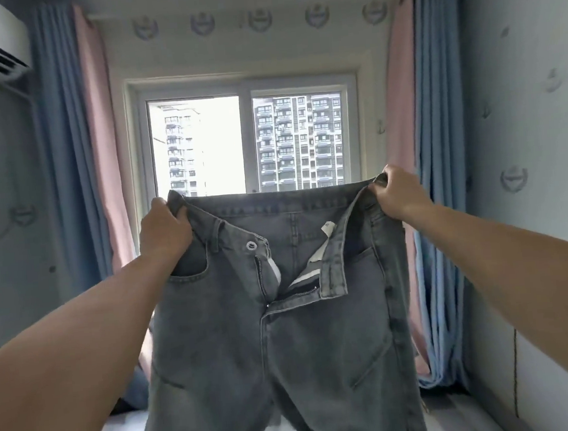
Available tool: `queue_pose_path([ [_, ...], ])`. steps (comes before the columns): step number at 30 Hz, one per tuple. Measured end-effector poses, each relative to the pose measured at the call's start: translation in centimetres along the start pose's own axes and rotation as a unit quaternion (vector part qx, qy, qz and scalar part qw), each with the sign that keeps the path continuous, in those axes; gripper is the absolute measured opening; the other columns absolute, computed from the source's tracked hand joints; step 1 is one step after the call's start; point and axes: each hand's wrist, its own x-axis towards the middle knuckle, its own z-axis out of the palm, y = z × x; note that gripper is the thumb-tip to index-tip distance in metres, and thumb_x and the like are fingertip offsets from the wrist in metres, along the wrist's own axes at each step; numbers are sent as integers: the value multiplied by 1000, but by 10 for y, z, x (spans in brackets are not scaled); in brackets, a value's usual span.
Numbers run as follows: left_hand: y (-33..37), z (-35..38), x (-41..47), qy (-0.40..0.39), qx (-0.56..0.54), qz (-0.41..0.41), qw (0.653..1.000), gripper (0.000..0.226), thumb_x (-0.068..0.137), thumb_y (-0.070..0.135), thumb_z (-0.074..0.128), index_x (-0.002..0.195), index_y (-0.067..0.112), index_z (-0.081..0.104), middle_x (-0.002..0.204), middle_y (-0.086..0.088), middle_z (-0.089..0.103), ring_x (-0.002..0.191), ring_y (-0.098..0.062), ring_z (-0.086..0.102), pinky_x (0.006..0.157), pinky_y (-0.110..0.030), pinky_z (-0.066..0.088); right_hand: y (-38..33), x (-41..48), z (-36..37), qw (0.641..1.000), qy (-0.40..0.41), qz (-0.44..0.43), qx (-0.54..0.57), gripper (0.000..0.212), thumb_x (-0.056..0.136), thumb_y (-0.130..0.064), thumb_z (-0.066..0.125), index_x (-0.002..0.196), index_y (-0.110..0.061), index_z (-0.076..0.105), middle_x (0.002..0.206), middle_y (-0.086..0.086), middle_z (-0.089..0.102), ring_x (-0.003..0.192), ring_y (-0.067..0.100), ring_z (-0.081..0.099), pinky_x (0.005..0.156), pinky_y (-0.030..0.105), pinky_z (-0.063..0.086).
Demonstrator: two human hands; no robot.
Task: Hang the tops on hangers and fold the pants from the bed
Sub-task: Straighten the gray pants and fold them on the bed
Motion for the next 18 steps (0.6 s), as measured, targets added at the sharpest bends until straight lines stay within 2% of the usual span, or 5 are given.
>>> queue_pose_path([
  [3, 10, -5, 10, -48, 17, -133, 990, 40, 102, 29, 50, 129, -1, 50, 121, -21, 61, 108, -39, 60, 80, -39, 44, -9, -1, 9, 996, -43, 74, -18, 33, 100, -29, 57, 122, -4, 56, 111, 14, 61, 103, 34, 61, 81, 41, 53],
  [7, 10, -11, 0, -160, -64, -300, 938, 37, 107, 12, 37, 136, -4, 51, 134, -21, 57, 126, -32, 54, 99, -37, 44, -19, -10, 18, 982, -72, 171, 22, 14, 94, -16, 62, 93, -2, 61, 96, 14, 67, 91, 35, 69, 75, 38, 58],
  [12, -8, -3, -23, -259, -177, -381, 870, 42, 108, 13, 31, 82, -7, 55, 66, -12, 66, 79, -25, 60, 59, -31, 47, -26, -21, 31, 915, -158, 322, 185, 23, 97, -1, 44, 90, 5, 65, 72, 18, 70, 54, 26, 69, 60, 37, 62],
  [14, -2, 2, -31, -264, -227, -388, 853, 46, 110, 17, 30, 83, -7, 57, 51, -11, 62, 61, -24, 62, 47, -32, 51, -32, -27, 35, 893, -208, 337, 212, 32, 102, -6, 41, 86, 5, 65, 67, 16, 70, 52, 25, 69, 58, 35, 62],
  [18, 22, 12, -43, -257, -335, -352, 835, 36, 110, 20, 37, 104, -2, 65, 64, -10, 66, 54, -20, 68, 40, -26, 52, -48, -37, 42, 878, -277, 288, 263, 27, 98, -5, 47, 87, 7, 69, 77, 20, 74, 70, 32, 75, 69, 42, 64],
])
